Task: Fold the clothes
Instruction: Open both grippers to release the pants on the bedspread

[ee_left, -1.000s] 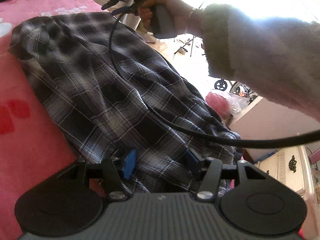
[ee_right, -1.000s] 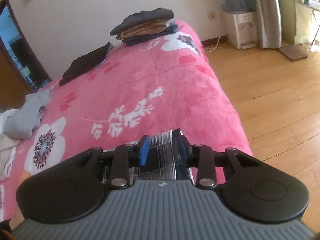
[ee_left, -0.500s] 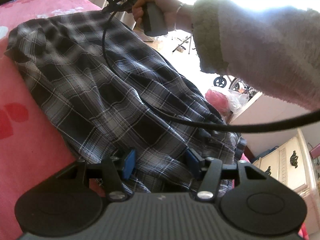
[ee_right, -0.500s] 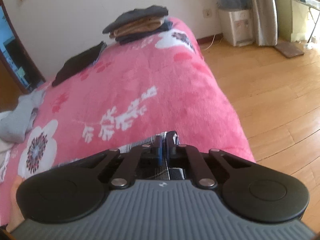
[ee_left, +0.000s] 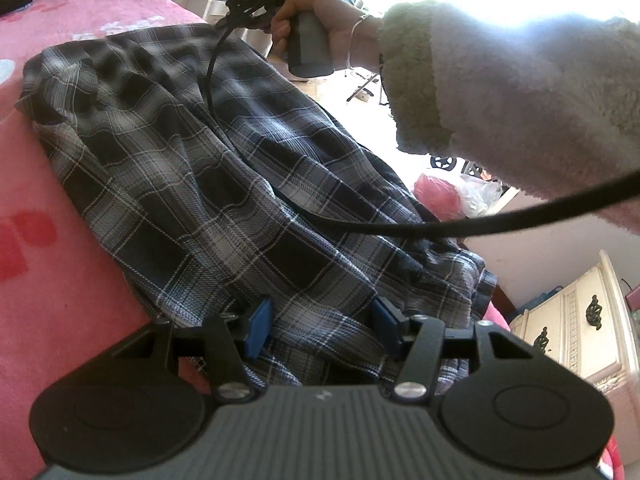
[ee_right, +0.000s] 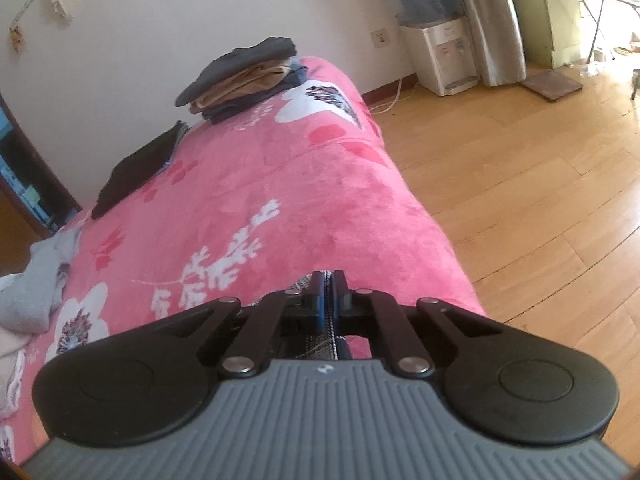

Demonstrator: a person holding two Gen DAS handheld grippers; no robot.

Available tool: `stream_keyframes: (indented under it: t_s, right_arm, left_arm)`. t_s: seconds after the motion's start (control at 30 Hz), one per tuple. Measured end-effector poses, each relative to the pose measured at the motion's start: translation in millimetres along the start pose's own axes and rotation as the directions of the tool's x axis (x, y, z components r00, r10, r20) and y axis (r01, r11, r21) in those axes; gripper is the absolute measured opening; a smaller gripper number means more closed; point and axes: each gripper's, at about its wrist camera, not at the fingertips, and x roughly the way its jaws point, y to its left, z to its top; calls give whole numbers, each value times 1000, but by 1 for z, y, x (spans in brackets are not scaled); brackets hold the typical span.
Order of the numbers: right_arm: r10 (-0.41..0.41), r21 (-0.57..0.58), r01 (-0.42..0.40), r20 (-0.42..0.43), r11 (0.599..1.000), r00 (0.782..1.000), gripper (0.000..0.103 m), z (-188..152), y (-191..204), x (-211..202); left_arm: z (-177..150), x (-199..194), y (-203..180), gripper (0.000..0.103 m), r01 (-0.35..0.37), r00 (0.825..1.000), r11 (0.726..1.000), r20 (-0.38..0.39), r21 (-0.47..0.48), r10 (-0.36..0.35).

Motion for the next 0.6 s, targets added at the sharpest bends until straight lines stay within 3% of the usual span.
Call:
stream_keyframes:
  t_s: [0.17, 0.27, 0.37, 0.43, 0.5, 0.6]
  right_arm:
    - [42, 49, -41, -23, 998, 999, 5, 3, -8, -9]
    - [137, 100, -137, 6, 986, 991, 7, 6, -23, -36]
    - [192, 85, -189, -37, 978, 981, 25, 2, -37, -62]
    - [209, 50, -204, -99, 978, 973, 50, -5, -44, -75]
    - [197, 19, -197, -166, 980, 966, 51, -18, -48, -80]
    - [169, 0, -172, -171, 985, 971, 51, -27, -49, -78]
  left_arm:
    - [-2, -4, -1, 56, -7, 1000, 1000, 5, 9, 7]
    - [-3, -7, 1, 56, -6, 1000, 1000, 6, 3, 6]
    - [-2, -7, 0, 56, -3, 1000, 1000, 8, -2, 3]
    - [-1, -9, 0, 56, 0, 1000, 1000, 10, -7, 0]
    - [0, -14, 2, 56, 7, 1000, 1000, 14, -15, -6]
    - [8, -33, 9, 56, 2, 999, 1000, 38, -17, -1]
